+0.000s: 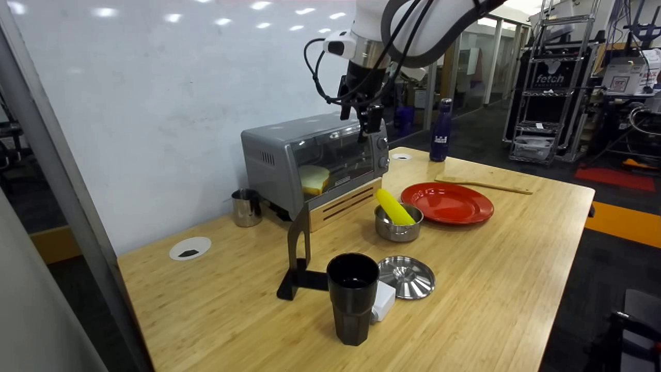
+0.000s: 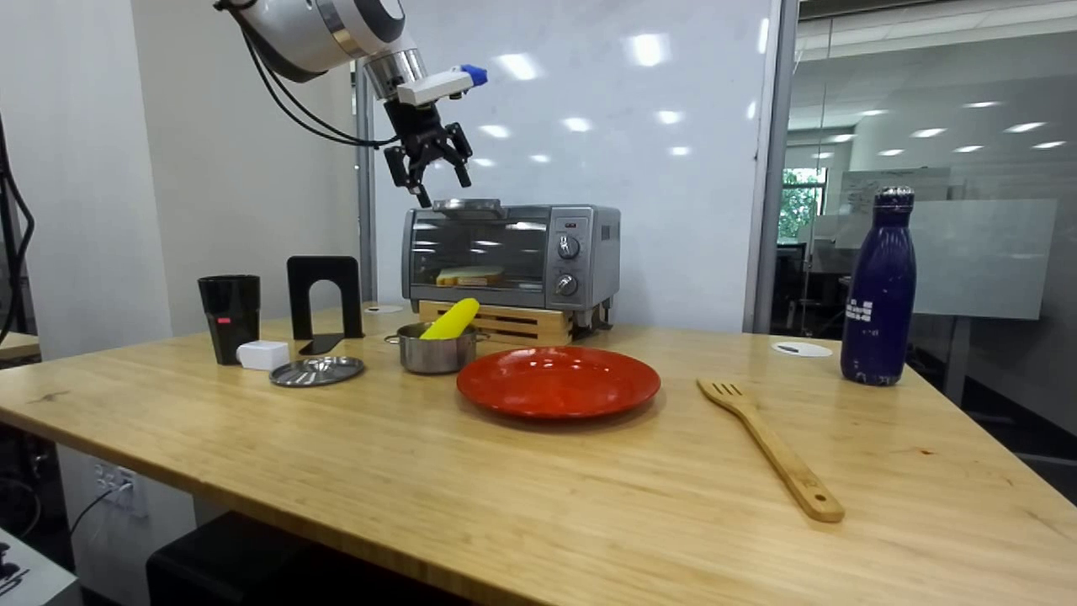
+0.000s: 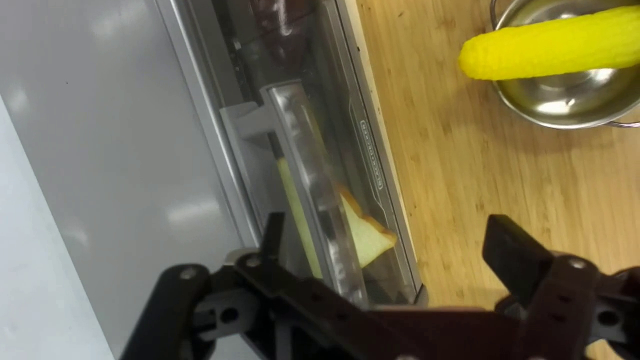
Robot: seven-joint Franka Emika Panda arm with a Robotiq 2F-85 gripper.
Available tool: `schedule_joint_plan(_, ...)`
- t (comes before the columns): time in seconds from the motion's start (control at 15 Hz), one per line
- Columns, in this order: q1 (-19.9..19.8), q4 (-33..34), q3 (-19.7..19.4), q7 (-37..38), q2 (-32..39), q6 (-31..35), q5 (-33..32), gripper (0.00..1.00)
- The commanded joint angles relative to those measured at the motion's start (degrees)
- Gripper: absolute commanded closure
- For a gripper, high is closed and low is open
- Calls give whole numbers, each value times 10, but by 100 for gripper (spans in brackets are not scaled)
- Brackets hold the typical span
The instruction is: Open the oven door
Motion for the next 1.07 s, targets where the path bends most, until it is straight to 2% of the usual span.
schedule_joint_plan(0.0, -12, 3, 14, -35, 12, 10, 27, 0)
schedule_joint_plan(1.0, -31, 3, 12, -69, 28, 12, 41, 0)
